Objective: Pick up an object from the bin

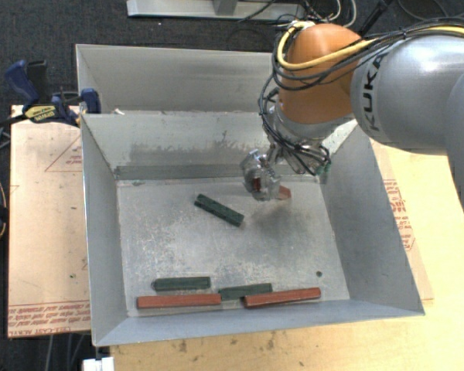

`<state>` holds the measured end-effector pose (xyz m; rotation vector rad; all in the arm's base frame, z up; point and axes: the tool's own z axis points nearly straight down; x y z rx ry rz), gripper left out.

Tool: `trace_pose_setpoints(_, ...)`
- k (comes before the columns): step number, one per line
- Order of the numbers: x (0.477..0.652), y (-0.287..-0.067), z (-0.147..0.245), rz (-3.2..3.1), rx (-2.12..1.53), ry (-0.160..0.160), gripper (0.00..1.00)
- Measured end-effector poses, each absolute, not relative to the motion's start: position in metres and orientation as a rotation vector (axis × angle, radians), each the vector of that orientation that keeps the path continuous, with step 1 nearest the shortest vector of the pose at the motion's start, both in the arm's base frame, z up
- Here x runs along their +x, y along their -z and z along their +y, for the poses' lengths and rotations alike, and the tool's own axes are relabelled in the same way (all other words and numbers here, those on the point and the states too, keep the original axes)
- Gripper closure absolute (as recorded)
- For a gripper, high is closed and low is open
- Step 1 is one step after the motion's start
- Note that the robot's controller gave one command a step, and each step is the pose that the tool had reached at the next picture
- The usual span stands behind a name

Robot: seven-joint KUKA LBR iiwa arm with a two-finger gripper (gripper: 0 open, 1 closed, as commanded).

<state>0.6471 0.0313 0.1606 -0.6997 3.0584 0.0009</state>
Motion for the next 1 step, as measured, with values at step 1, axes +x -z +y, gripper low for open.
trace_pose_setpoints(1, 0.6471, -0.1606, 0.0311, 3.059, -0.698, -0.001, 0.00)
